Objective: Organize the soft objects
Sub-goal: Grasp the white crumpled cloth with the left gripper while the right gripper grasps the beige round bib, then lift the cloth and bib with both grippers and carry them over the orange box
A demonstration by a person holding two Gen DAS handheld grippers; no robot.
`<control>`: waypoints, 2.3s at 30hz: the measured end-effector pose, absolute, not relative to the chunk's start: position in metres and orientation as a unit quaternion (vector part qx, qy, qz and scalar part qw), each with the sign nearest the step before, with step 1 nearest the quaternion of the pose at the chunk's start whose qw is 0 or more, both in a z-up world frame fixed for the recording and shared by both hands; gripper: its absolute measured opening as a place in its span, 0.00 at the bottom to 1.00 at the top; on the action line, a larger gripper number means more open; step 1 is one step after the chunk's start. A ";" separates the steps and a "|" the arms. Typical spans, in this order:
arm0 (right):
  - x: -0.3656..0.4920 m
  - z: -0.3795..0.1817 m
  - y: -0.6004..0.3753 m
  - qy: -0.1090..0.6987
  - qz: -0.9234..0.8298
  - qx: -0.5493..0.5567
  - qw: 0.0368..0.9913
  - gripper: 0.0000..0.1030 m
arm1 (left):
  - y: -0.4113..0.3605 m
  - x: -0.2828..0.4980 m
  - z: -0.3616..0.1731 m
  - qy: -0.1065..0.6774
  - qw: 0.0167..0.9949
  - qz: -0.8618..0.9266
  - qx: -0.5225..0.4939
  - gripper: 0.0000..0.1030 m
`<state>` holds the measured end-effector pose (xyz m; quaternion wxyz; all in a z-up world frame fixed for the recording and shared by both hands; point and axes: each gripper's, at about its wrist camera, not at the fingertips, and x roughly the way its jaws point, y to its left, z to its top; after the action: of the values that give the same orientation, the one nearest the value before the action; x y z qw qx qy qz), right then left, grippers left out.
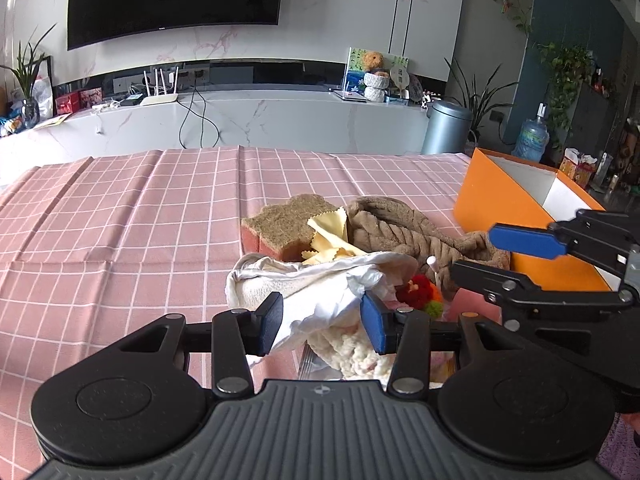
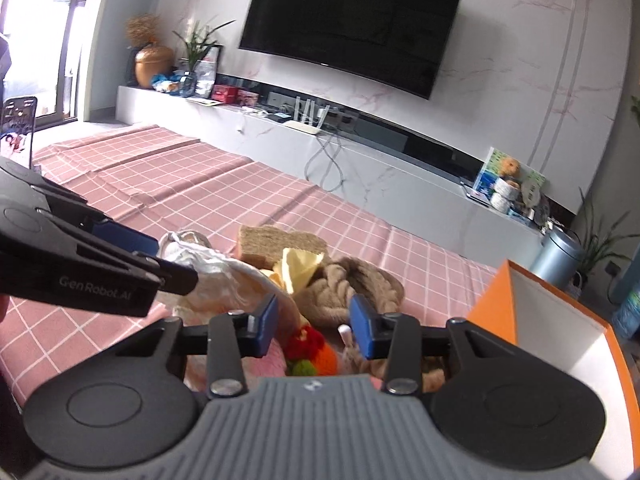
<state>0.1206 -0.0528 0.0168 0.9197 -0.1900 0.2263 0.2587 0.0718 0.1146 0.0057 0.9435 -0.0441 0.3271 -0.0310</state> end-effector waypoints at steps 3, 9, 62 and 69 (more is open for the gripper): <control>0.132 0.013 -0.043 0.227 0.281 -0.198 0.911 0.39 | 0.117 0.078 0.003 0.327 0.943 -0.037 -0.043 0.52; 0.165 0.001 -0.034 0.248 0.309 -0.197 0.897 0.36 | 0.117 0.088 -0.002 0.339 0.938 -0.048 -0.047 0.56; 0.161 0.026 -0.049 0.179 0.329 -0.098 0.922 0.02 | 0.109 0.088 0.026 0.296 0.955 0.013 -0.009 0.15; 0.149 0.047 -0.058 0.170 0.283 -0.091 0.940 0.01 | 0.105 0.075 0.044 0.284 0.959 0.018 -0.003 0.15</control>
<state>0.1489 -0.0584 0.0473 0.9396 -0.0907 0.1703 0.2827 0.0747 0.1048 0.0439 0.9586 -0.0035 0.2843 0.0175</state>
